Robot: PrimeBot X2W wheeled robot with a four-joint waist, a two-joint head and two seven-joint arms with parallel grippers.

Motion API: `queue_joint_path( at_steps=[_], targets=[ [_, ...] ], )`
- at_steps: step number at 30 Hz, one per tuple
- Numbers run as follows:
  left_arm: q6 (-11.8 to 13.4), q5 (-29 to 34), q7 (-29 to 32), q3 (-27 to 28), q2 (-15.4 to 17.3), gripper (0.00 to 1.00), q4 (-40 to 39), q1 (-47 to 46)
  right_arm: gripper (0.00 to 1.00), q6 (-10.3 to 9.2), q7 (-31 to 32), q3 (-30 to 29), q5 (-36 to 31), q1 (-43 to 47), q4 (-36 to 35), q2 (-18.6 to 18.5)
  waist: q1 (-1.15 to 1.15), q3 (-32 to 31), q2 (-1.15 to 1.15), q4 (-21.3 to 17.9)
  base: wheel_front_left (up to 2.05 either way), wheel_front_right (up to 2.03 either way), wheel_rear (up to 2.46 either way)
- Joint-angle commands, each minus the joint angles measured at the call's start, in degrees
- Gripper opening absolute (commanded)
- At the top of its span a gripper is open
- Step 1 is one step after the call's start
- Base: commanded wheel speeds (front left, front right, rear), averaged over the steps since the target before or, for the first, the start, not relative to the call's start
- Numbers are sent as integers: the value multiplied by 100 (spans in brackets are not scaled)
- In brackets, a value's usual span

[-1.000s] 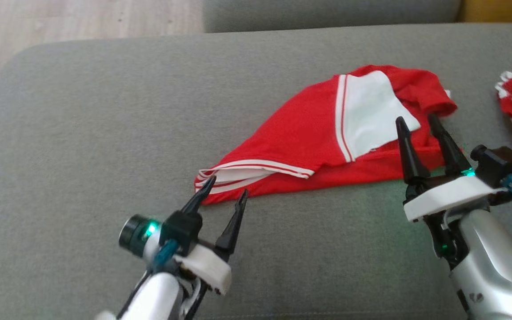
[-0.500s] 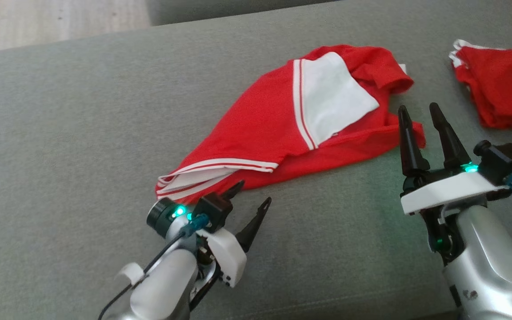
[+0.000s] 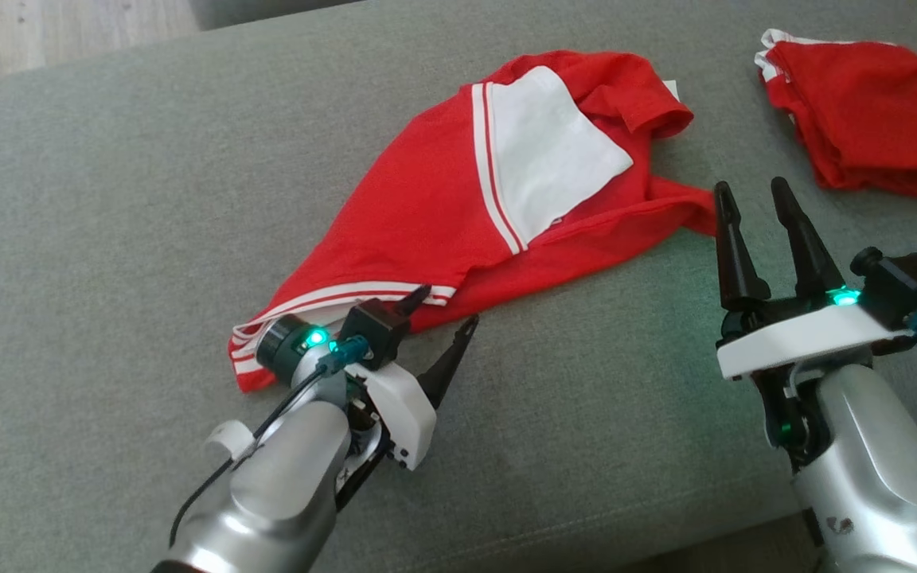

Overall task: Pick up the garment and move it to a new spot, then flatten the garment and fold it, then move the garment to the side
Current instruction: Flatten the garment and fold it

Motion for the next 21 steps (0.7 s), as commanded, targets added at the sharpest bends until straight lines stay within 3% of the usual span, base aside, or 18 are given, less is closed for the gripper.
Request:
queue_joint_path(
  at_steps=[1,8,9,11,12,13,21],
  targets=[
    [5,-26,-61,156,16,100,-110,-239,100,-5,-62,62,-58,22,-193,26,0,24,0,-18,0,0,0],
    [198,60,-78,122,13,100,69,-482,100,-5,-62,93,-125,17,-220,104,0,131,0,-93,0,0,0],
    [230,75,-78,121,12,92,85,-511,100,-5,-62,106,-130,15,-222,108,0,138,0,-103,0,0,0],
    [315,96,-79,136,12,35,107,-567,100,-5,-62,136,-133,11,-222,110,0,148,0,-121,0,0,0],
    [356,95,-79,148,12,14,113,-584,100,-5,-62,148,-128,10,-229,114,0,150,0,-132,0,0,0],
    [386,98,-79,155,12,2,125,-598,100,-5,-62,158,-124,11,-237,115,0,151,0,-143,0,0,0],
    [464,170,-80,163,11,0,162,-732,100,-5,-62,138,-110,90,-288,102,0,134,0,-166,0,0,0]
  ],
)
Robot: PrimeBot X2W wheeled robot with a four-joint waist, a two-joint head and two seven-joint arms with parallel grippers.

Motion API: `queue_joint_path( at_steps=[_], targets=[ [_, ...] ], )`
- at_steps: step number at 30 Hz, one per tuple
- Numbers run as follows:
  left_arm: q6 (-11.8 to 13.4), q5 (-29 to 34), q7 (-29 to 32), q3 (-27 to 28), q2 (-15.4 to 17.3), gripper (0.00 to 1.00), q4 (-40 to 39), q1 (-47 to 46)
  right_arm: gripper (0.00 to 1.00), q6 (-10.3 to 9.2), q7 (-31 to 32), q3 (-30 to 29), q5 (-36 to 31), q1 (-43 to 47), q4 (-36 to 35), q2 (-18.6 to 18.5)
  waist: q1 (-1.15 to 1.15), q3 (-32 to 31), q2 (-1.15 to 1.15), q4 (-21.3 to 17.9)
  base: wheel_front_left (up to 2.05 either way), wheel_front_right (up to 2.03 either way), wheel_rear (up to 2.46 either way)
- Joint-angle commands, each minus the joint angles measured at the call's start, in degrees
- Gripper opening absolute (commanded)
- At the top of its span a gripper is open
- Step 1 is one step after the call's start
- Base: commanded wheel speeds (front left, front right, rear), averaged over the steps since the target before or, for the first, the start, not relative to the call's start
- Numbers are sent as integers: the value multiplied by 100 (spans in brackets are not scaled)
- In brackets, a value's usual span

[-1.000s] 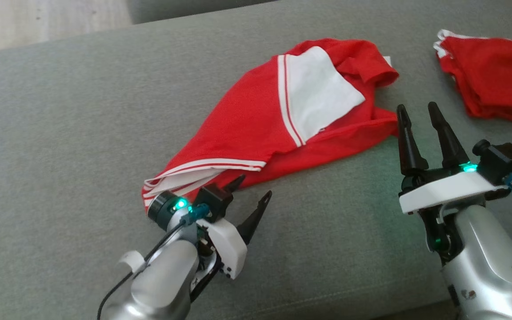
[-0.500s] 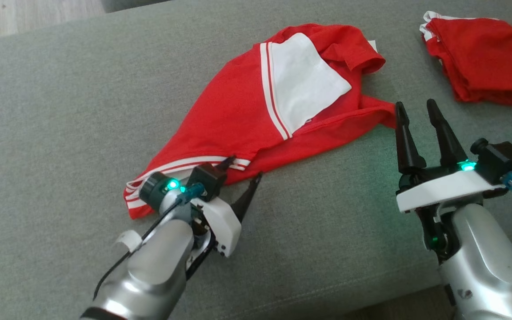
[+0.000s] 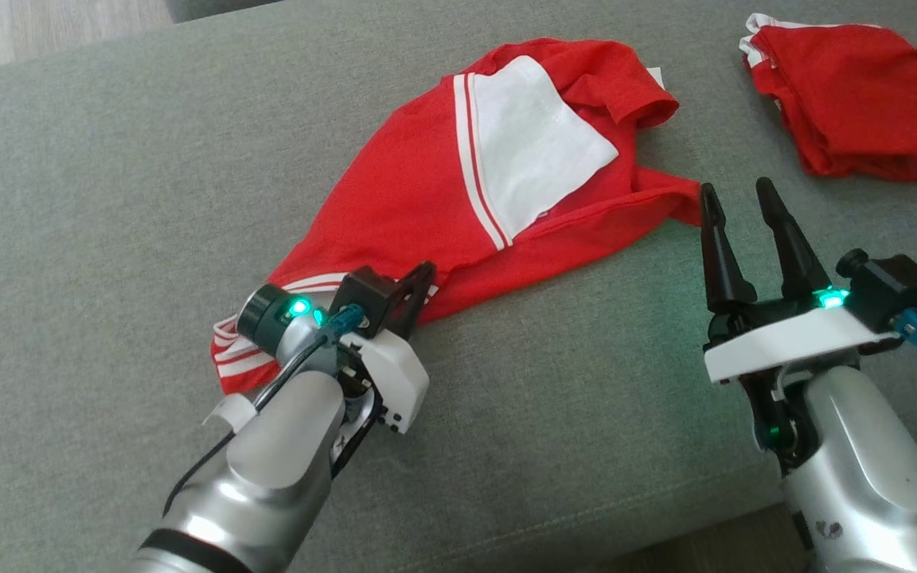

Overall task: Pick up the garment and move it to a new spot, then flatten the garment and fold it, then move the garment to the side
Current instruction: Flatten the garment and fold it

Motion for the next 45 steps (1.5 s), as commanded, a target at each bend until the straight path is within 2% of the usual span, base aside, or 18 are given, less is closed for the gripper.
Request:
queue_joint_path(
  at_steps=[1,11,12,13,14,15,20,21,22,24,29,32,37,38,39,43,44,45],
  targets=[
    [24,70,-70,168,22,0,-213,-316,100,-5,-62,57,-22,84,-224,5,0,-6,0,3,0,0,0],
    [25,445,-71,-55,47,0,-392,-430,100,-5,-62,45,-16,85,-219,62,0,84,0,-50,0,0,0],
    [38,485,-69,-93,49,20,-300,-454,100,-5,-62,46,-12,84,-210,63,0,94,0,-62,0,0,0],
    [30,526,-33,-148,50,48,-176,-482,100,-5,-62,47,-10,85,-204,63,0,101,0,-73,0,0,0],
    [22,570,10,-201,51,96,-58,-523,100,-5,-62,47,-7,85,-199,64,0,111,0,-85,0,0,0],
    [33,597,23,-227,52,100,40,-568,100,-5,-62,48,-5,84,-197,67,0,123,0,-99,0,0,0],
    [147,681,21,-295,54,100,402,-764,100,-5,-62,32,6,86,-195,77,0,164,0,-158,0,0,0],
    [144,683,19,-309,54,94,457,-793,100,-5,-62,21,7,86,-197,80,0,171,0,-163,0,0,0],
    [160,686,11,-314,53,53,497,-828,100,-5,-62,10,5,85,-202,84,0,178,0,-167,0,0,0],
    [188,665,-13,-300,51,0,524,-884,100,-5,-62,-9,-1,86,-213,92,0,186,0,-168,0,0,0],
    [166,399,-52,-103,43,0,381,-987,100,-5,-62,-79,-38,132,-238,113,0,175,0,-118,0,0,0],
    [-18,-65,-60,304,88,0,182,-1100,100,-5,-62,-125,-79,158,-253,131,0,175,0,-65,0,0,0],
    [-115,-435,-29,871,757,0,113,-1668,100,-5,-62,-113,-159,161,-270,189,0,216,0,-43,0,0,0],
    [4,-479,-25,1063,1044,82,193,-1871,100,-5,-62,-99,-168,162,-278,215,0,250,0,-41,0,0,0],
    [113,-450,-30,1128,1185,100,251,-1955,100,-5,-62,-89,-167,165,-281,227,0,269,0,-43,0,0,0],
    [429,-350,-47,1254,1492,100,381,-2081,100,-5,-62,-79,-152,172,-291,250,0,318,0,-47,0,0,0],
    [624,-325,-57,1335,1601,100,387,-2059,100,-5,-62,-111,-136,191,-303,249,0,341,0,-22,0,0,0],
    [624,-325,-57,1335,1601,100,387,-2059,100,-5,-62,-111,-136,191,-303,249,0,341,0,-22,0,0,0]
  ],
)
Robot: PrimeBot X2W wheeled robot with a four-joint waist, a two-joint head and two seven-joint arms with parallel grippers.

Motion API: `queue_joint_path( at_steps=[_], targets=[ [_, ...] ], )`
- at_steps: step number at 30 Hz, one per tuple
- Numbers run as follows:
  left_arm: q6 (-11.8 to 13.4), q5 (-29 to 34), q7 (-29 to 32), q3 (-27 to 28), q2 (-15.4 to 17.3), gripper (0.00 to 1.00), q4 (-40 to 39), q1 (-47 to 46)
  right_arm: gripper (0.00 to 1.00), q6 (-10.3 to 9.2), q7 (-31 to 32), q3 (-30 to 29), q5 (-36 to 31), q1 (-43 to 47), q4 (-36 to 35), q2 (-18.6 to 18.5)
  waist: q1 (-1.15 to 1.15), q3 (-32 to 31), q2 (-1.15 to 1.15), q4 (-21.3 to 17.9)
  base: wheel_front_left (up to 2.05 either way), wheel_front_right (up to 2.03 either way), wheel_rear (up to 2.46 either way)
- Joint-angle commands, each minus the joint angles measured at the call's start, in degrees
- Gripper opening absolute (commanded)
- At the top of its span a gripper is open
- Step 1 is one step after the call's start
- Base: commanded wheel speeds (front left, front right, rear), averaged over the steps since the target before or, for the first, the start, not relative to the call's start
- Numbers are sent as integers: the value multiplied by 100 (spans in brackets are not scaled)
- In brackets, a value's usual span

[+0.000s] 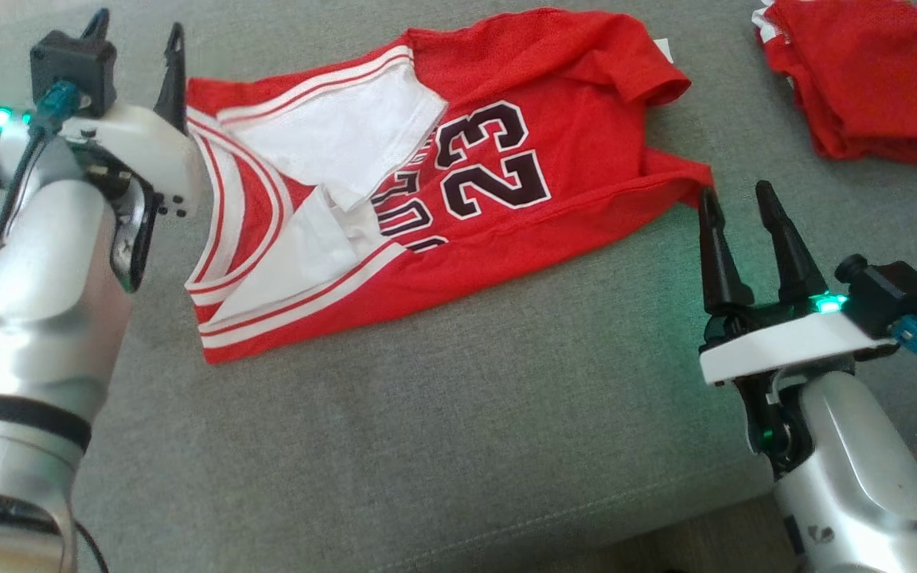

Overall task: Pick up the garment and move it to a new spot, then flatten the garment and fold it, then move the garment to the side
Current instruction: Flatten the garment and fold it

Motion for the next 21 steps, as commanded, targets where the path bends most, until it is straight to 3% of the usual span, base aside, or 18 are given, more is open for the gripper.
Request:
queue_joint_path(
  at_steps=[1,6,13,21],
  targets=[
    [139,74,-67,191,251,100,-174,-119,100,-5,-62,56,-21,87,-207,31,0,11,0,30,0,0,0],
    [455,252,-74,166,292,100,-1011,524,100,-5,-62,8,-15,148,-207,43,0,-13,0,78,0,0,0],
    [417,629,-75,-524,17,100,-2467,2139,100,-5,-62,-88,27,240,-221,77,0,-47,0,228,0,0,0],
    [511,867,-71,-910,-390,100,-2055,2237,100,-5,-62,-45,36,240,-161,89,0,-67,0,314,0,0,0]
  ],
)
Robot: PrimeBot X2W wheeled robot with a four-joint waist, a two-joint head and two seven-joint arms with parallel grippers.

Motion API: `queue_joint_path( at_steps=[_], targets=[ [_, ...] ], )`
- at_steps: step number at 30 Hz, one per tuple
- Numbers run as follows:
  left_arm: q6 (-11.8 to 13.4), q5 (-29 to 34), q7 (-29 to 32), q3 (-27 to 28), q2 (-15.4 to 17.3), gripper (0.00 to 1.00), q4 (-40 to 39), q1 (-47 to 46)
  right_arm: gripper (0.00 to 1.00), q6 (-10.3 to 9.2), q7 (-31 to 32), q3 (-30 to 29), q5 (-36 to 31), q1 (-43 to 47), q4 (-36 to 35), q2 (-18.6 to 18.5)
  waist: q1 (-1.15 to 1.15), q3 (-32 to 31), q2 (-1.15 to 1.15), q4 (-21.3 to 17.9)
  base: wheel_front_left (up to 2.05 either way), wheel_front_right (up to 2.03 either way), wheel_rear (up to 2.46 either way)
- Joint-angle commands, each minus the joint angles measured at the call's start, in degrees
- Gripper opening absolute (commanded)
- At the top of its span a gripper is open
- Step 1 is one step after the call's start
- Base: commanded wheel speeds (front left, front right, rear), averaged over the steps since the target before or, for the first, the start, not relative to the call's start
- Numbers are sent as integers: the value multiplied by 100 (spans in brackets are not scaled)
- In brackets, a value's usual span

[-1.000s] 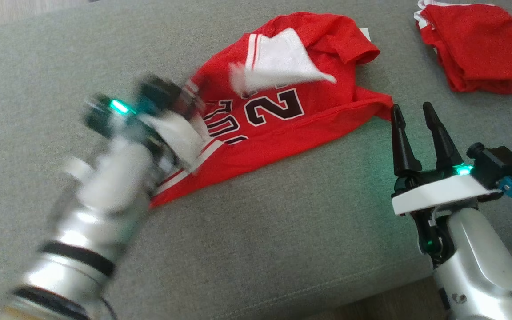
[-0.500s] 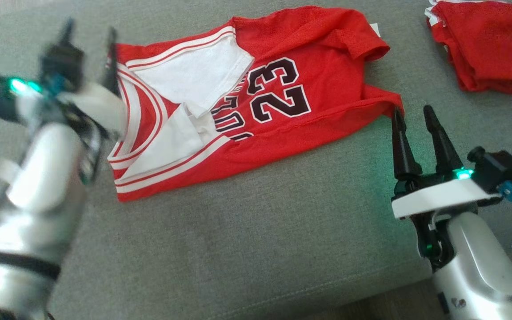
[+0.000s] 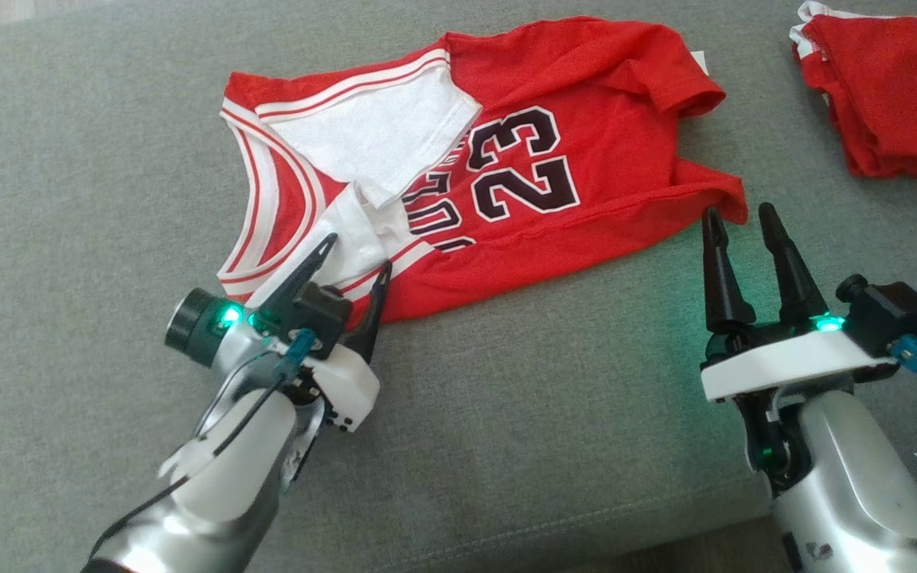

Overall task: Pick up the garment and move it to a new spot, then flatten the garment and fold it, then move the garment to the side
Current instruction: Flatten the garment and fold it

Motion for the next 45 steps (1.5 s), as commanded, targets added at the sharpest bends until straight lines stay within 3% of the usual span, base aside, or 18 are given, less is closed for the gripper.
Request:
queue_joint_path(
  at_steps=[1,9,16,24,25,26,27,34,45],
  targets=[
    [92,76,-25,131,8,100,70,-289,100,-5,-62,134,28,11,-137,28,0,-7,0,-13,0,0,0],
    [320,151,-34,97,-168,100,710,-497,100,-5,-62,152,64,38,-115,2,0,-49,0,-74,0,0,0],
    [585,281,-43,127,-91,100,370,-444,100,-5,-62,96,43,102,-123,20,0,-67,0,-14,0,0,0],
    [653,312,-44,146,-23,100,173,-357,100,-5,-62,117,24,104,-117,16,0,-92,0,39,0,0,0],
    [646,306,-44,147,-22,93,169,-351,100,-5,-62,118,24,103,-115,11,0,-97,0,42,0,0,0],
    [636,300,-44,152,-15,18,147,-347,100,-5,-62,127,23,96,-115,-3,0,-103,0,42,0,0,0],
    [626,292,-44,156,-16,0,135,-346,100,-5,-62,123,21,95,-116,-11,0,-108,0,46,0,0,0],
    [598,264,-44,191,6,0,-53,-303,100,-5,-62,35,-10,185,-41,-50,0,-206,0,133,0,0,0],
    [609,280,-44,332,362,0,-789,-83,100,-5,433,-840,-255,-151,740,-380,0,-192,0,509,0,0,0]
  ],
)
